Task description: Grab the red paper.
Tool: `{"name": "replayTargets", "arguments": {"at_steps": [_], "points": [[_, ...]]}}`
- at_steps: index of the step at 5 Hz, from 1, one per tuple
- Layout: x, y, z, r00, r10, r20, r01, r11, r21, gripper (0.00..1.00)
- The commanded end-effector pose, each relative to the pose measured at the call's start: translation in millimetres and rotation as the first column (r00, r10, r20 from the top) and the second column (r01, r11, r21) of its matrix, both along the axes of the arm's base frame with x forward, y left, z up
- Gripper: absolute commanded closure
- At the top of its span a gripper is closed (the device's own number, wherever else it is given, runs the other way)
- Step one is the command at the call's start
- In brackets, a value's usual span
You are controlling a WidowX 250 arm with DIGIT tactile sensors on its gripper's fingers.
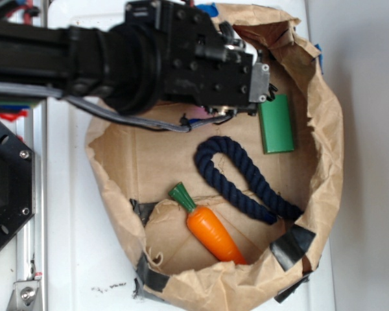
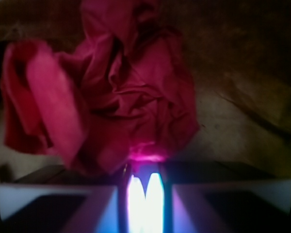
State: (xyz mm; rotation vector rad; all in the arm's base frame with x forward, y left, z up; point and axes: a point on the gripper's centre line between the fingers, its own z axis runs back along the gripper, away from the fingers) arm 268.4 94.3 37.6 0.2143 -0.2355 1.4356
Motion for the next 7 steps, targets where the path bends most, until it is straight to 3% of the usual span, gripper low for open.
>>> {"name": "replayTargets", "arguments": {"at_steps": [1, 4, 6, 7], "points": [[-0.7, 2.2, 32.1, 0.996, -0.002, 0.091, 0.003, 1.000, -0.010, 0.00], [-2.5, 10.0, 38.5, 0.992, 0.010, 0.127, -0.011, 1.000, 0.009, 0.00], [-0.6, 24.3, 34.3, 0.991, 0.008, 0.137, -0.023, 0.994, 0.110, 0.00], [-1.3, 26.7, 30.9, 0.991, 0.006, 0.132, -0.022, 0.992, 0.122, 0.00]]}}
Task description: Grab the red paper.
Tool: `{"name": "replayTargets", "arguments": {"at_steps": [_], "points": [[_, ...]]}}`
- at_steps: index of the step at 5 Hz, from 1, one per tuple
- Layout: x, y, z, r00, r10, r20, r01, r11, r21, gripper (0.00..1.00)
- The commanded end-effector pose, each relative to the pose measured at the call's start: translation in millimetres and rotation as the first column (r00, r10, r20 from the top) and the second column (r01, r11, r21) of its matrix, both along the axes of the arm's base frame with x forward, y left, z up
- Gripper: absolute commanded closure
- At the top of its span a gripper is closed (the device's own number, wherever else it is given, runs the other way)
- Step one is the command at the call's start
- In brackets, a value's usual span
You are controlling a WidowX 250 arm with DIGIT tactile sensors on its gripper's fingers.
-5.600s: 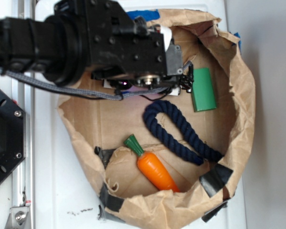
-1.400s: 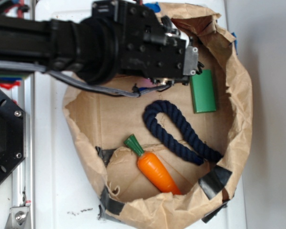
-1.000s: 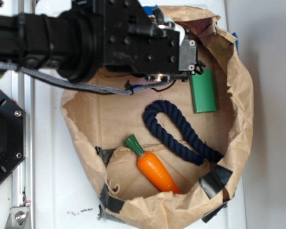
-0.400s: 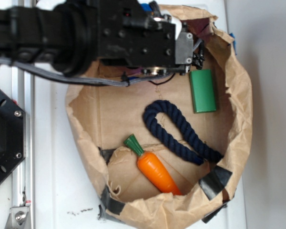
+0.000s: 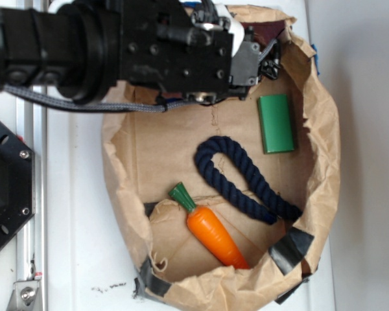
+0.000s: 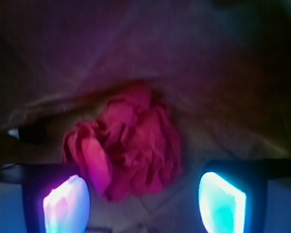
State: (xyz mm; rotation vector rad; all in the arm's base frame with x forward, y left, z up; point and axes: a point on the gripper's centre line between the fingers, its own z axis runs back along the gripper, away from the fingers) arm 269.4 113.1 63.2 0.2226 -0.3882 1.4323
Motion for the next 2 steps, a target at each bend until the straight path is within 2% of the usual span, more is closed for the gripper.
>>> {"name": "replayTargets", "arguments": {"at_steps": [1, 2], "points": [[-0.8, 7.9, 4.1, 0.999, 0.016, 0.033, -0.017, 1.000, 0.022, 0.00], [3.2, 7.2, 3.6, 0.999, 0.003, 0.039, -0.004, 1.000, 0.015, 0.00]]}}
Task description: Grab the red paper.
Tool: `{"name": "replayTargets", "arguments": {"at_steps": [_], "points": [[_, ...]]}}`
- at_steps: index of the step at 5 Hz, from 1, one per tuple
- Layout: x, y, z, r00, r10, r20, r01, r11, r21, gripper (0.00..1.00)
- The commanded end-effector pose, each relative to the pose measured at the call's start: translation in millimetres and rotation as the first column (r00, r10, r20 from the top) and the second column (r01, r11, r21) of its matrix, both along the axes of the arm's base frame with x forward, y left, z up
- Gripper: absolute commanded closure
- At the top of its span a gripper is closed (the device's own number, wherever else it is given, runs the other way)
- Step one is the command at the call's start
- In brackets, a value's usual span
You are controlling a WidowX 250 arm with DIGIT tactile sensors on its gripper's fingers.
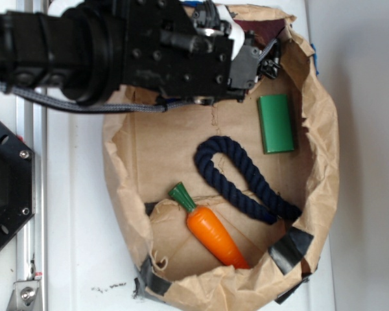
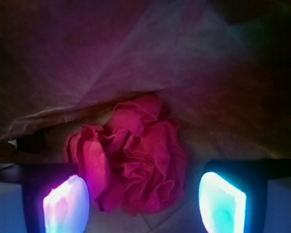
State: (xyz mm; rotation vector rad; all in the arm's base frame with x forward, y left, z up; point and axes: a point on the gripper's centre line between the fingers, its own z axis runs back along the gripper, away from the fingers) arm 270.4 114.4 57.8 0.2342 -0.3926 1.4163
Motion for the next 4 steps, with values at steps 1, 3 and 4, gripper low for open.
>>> {"name": "replayTargets", "arguments": {"at_steps": [1, 3, 4], "points": [[4.4, 3.7, 12.7, 0.998, 0.015, 0.054, -0.014, 1.000, -0.023, 0.00], [7.0, 8.7, 5.0, 0.998, 0.007, 0.056, -0.007, 1.000, -0.002, 0.00], [8.5, 11.0, 3.3, 0.998, 0.008, 0.055, -0.007, 1.000, -0.003, 0.00]]}}
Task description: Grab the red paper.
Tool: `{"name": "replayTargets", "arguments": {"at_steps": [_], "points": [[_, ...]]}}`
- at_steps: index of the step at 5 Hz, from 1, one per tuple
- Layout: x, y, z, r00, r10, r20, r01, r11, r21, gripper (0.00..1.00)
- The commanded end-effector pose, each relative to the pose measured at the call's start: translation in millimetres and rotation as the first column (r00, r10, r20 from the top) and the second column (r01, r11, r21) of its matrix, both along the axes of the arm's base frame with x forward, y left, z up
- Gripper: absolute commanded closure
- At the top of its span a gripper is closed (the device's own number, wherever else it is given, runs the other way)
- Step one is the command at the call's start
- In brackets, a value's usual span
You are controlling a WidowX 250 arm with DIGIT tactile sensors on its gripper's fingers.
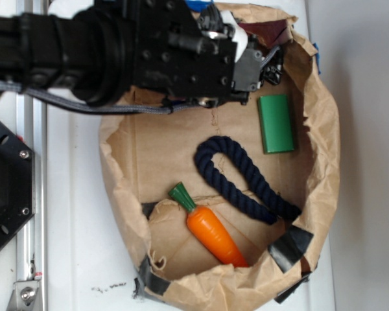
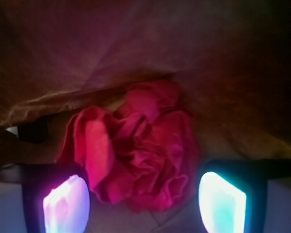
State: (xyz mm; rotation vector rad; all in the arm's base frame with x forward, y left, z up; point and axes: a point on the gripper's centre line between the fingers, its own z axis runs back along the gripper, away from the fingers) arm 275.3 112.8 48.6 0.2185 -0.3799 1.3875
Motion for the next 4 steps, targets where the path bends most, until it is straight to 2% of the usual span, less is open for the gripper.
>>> {"name": "replayTargets", "arguments": {"at_steps": [1, 4], "points": [[2.6, 13.2, 11.8, 0.998, 0.042, 0.051, -0.042, 0.999, 0.006, 0.00], [2.3, 25.9, 2.7, 0.998, 0.050, 0.028, -0.051, 0.997, 0.064, 0.00]]}}
